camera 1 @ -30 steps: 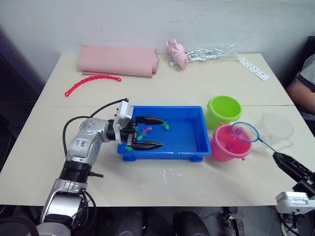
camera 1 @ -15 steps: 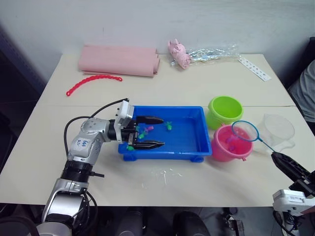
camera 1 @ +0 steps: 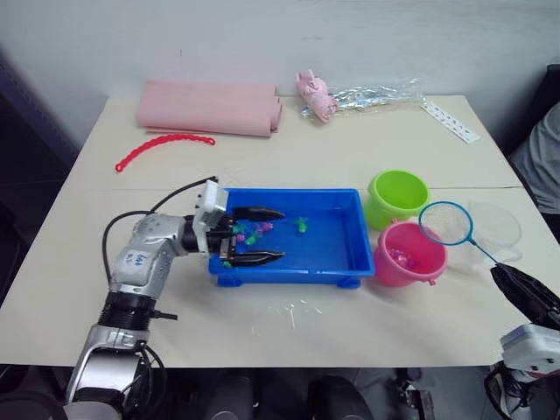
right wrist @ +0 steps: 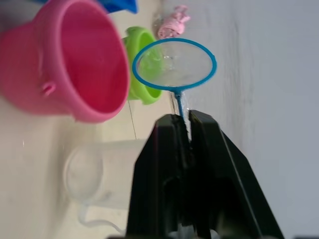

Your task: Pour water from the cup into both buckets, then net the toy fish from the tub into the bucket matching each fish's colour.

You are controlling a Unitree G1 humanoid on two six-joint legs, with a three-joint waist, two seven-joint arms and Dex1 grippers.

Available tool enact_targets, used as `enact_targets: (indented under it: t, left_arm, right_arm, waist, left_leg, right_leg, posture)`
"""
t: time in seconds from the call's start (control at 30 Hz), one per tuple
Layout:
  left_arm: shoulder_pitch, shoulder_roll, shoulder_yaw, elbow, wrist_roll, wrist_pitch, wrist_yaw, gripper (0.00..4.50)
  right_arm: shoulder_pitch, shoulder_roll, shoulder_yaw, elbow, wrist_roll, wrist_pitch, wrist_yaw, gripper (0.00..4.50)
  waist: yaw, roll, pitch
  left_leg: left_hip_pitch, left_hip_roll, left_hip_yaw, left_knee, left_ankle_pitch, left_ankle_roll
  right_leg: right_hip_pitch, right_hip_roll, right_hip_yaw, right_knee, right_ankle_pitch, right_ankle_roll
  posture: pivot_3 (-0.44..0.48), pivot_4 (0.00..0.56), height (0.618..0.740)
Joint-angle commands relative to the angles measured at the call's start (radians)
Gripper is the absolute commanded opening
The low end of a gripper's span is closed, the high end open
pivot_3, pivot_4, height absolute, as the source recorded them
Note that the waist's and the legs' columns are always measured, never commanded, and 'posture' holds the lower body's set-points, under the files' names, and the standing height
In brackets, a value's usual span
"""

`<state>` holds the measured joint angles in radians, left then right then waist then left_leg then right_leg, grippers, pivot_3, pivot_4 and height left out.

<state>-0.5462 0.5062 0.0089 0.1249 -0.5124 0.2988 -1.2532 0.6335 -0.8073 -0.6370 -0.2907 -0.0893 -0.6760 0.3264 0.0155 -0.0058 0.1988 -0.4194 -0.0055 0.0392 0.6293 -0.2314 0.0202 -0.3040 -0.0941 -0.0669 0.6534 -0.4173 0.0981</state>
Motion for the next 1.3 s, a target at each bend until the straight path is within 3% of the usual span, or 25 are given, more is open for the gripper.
enact_targets:
  t: [0.03,0.1,0.2,0.33,0.5,0.7,0.97,1.3]
  left_arm:
    - [0.031,0.052,0.105,-0.015,-0.048,-0.001,0.012,4.49]
    - [0.053,0.087,0.154,-0.008,-0.061,0.005,0.018,4.49]
    - [0.106,0.139,0.208,-0.007,-0.048,-0.021,0.022,4.49]
    - [0.171,0.184,0.287,-0.05,-0.059,-0.014,0.078,4.49]
    - [0.307,0.223,0.371,-0.087,-0.062,-0.007,0.118,4.49]
    - [0.395,0.233,0.384,-0.16,-0.067,0.001,0.139,4.49]
    - [0.441,0.219,0.365,-0.221,-0.051,-0.024,0.154,4.49]
    - [0.449,0.212,0.354,-0.229,-0.051,-0.042,0.17,4.49]
  right_arm:
    - [0.005,-0.082,0.053,-0.18,0.535,0.26,0.174,0.0]
    - [-0.035,-0.147,0.071,-0.251,0.72,0.411,0.241,0.0]
    - [-0.183,-0.218,0.144,-0.283,0.84,0.565,0.284,0.0]
    - [-0.424,-0.247,0.316,-0.265,0.842,0.744,0.306,0.0]
    - [-0.68,-0.189,0.529,-0.236,0.832,0.972,0.292,0.0]
    - [-0.912,-0.123,0.724,-0.151,0.737,1.229,0.28,0.0]
    - [-1.03,-0.036,0.895,-0.063,0.537,1.268,0.349,0.0]
    - [-1.122,0.133,0.95,0.046,0.381,1.33,0.308,0.0]
  waist:
    - [-0.009,0.0,0.0]
    - [-0.011,0.0,0.0]
    - [-0.016,-0.001,0.0]
    - [-0.01,-0.001,0.0]
    - [-0.011,-0.002,0.0]
    - [-0.012,-0.003,0.0]
    - [-0.019,-0.003,0.0]
    - [-0.019,-0.003,0.0]
  left_leg:
    - [0.0,0.0,0.0,0.0,0.0,0.0]
    - [0.0,0.001,-0.001,0.0,0.0,0.0]
    - [0.0,0.001,-0.002,0.0,0.0,0.001]
    - [-0.001,0.001,-0.003,0.002,-0.001,0.001]
    - [-0.002,0.0,-0.003,0.002,-0.001,0.002]
    - [-0.002,0.0,-0.003,0.002,-0.001,0.002]
    - [-0.002,0.0,-0.002,0.0,-0.001,0.001]
    - [-0.002,0.0,-0.002,0.0,-0.001,0.001]
  right_leg:
    - [0.0,0.0,0.0,0.0,0.0,0.0]
    - [0.001,0.0,-0.001,0.0,0.0,0.0]
    - [0.001,0.0,-0.003,0.0,0.0,0.0]
    - [0.001,-0.001,-0.004,0.0,0.0,0.0]
    - [0.0,-0.002,-0.004,0.0,0.0,0.0]
    - [0.0,-0.002,-0.004,0.0,0.0,0.0]
    - [-0.001,-0.003,-0.004,0.0,0.0,0.0]
    - [-0.002,-0.003,-0.004,0.001,0.0,0.0]
  posture:
    - [0.0,0.15,0.74]
    - [0.0,0.15,0.74]
    - [0.0,0.15,0.74]
    - [0.0,0.15,0.74]
    - [0.0,0.15,0.74]
    - [0.0,0.15,0.74]
    - [0.0,0.15,0.74]
    - [0.0,0.15,0.74]
